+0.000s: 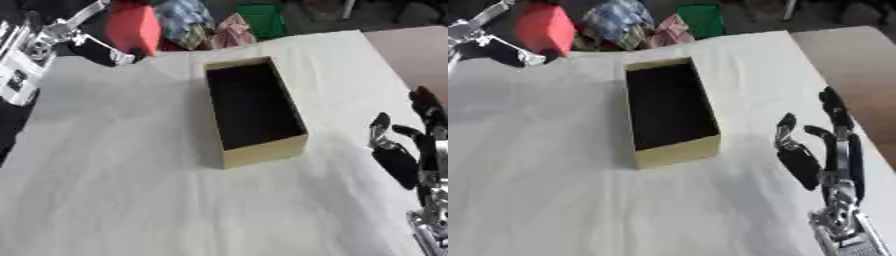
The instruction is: Pick up objects on the table and place them in the box.
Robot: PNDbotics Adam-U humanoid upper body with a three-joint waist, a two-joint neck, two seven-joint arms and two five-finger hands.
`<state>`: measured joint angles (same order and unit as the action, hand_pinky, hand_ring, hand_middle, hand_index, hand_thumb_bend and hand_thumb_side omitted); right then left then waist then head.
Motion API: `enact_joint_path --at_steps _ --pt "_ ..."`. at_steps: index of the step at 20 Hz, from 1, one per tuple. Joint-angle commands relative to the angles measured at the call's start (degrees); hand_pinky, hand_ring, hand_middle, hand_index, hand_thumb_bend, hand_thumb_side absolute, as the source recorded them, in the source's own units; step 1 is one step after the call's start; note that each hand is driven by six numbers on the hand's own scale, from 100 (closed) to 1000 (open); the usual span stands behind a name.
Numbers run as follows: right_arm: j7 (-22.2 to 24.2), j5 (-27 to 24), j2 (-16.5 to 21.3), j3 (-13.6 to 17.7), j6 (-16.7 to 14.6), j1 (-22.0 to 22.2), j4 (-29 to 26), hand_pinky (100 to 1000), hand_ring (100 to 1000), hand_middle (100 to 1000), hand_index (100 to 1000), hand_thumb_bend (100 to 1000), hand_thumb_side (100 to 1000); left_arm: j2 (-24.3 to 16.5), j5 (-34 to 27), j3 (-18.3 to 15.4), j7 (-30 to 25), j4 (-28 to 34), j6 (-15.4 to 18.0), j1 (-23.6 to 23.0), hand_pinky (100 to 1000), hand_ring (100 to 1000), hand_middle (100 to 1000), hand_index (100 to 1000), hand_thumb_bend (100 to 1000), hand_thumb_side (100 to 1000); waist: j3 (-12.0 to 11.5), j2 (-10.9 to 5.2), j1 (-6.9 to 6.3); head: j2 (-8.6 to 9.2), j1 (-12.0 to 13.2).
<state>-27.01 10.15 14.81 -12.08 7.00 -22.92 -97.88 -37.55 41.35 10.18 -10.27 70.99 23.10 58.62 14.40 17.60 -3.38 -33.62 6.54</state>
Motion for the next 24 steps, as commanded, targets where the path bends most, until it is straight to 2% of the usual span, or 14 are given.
enact_joint_path --at_steps 1,5,10,24 --pt "0.27 0.41 0.34 -0.03 -0.11 -0.71 -0.86 753 1000 926 1000 100 210 -0.85 -0.8 0.02 -0.76 1.86 -0.02 1.56 765 667 550 767 286 146 -0.03 -1.47 0.32 0.41 0.24" --pt "1.31 0.21 -0.77 -1.17 -0.33 -1.44 -0.79 753 1000 926 1000 100 213 3.3 -1.8 3.99 -3.37 4.52 2.41 2.58 774 680 564 775 300 156 1.39 -1.39 0.63 0.9 1.41" --pt "1.79 0.16 -1.38 -1.55 -0.57 -1.83 -0.7 753 1000 927 1000 100 215 9.35 0.82 6.06 -5.17 2.03 5.25 3.48 780 685 576 782 306 161 1.78 -1.28 0.82 1.13 1.27" --pt "2.34 -0.06 -1.88 -2.01 -1.0 -2.31 -0.69 752 1000 927 1000 100 219 14.14 5.4 8.16 -3.73 -1.43 9.13 2.44 798 703 632 810 375 167 2.75 -0.65 0.5 1.24 1.31"
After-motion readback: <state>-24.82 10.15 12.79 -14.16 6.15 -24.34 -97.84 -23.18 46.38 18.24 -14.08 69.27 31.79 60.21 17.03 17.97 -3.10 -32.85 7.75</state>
